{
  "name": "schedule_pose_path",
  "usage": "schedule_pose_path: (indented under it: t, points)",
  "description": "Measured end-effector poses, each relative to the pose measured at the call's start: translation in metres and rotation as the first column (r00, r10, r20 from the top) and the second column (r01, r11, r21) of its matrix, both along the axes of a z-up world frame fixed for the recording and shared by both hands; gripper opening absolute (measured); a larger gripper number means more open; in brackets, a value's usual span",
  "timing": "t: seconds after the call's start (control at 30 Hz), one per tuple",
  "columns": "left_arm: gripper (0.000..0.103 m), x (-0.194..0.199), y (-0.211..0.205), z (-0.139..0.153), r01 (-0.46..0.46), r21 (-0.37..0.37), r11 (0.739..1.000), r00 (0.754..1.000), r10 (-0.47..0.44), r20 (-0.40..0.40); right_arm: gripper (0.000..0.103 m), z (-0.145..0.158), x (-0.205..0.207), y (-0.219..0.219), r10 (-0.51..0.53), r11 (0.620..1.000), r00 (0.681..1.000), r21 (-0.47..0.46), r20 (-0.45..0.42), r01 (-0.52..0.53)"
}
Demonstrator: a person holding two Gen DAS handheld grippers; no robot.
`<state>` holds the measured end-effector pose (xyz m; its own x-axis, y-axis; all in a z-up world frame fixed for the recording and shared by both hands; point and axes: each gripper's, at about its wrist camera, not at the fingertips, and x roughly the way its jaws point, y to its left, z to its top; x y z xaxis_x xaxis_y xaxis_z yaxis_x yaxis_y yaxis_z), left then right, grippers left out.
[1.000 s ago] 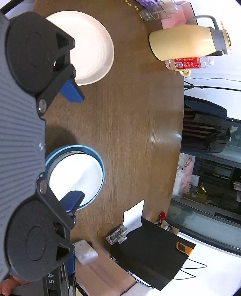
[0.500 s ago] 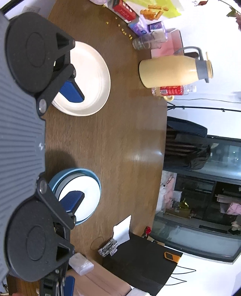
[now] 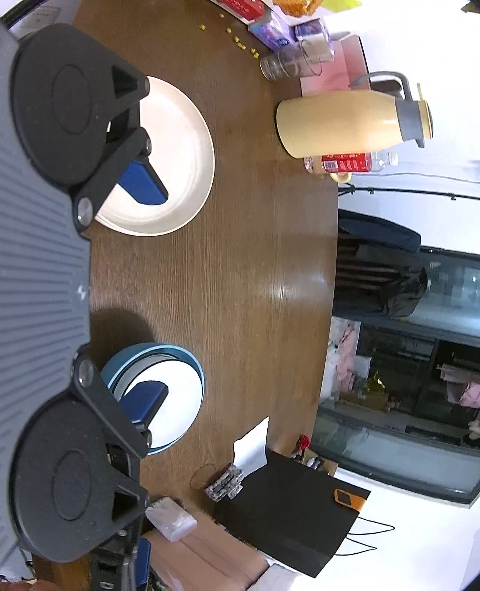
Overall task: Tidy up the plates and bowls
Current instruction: 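Pull both grippers back and move them to the blue bowl's rim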
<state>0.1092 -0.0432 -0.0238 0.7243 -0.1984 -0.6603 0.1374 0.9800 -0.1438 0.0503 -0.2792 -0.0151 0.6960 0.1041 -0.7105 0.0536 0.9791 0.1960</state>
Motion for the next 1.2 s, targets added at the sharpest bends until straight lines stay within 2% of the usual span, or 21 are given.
schedule_pose_path:
  t: [0.2, 0.37, 0.63, 0.8, 1.2]
  points:
    - [0.103, 0.015, 0.017, -0.008, 0.027, -0.002, 1.000, 0.999, -0.027, -0.044, 0.103, -0.011, 0.014, -0.002, -0.087, 0.990, 0.993, 0.108, -0.083, 0.095]
    - [0.103, 0.027, 0.017, -0.014, 0.054, -0.009, 0.999, 0.996, -0.054, -0.077, 0.103, -0.024, 0.022, -0.004, -0.103, 0.976, 0.984, 0.176, -0.143, 0.128]
    - [0.103, 0.062, 0.000, -0.031, 0.057, -0.040, 0.998, 0.983, -0.064, -0.174, 0.103, -0.037, 0.055, -0.015, -0.095, 0.985, 0.975, 0.124, -0.202, 0.121]
    - [0.103, 0.079, -0.017, -0.039, 0.049, -0.046, 0.998, 0.976, -0.057, -0.208, 0.101, -0.047, 0.083, -0.032, -0.065, 0.989, 0.967, 0.114, -0.247, 0.095]
    - [0.103, 0.118, -0.064, -0.076, 0.057, -0.039, 0.998, 0.924, -0.067, -0.377, 0.095, -0.092, 0.138, -0.054, 0.048, 0.990, 0.922, 0.142, -0.384, 0.007]
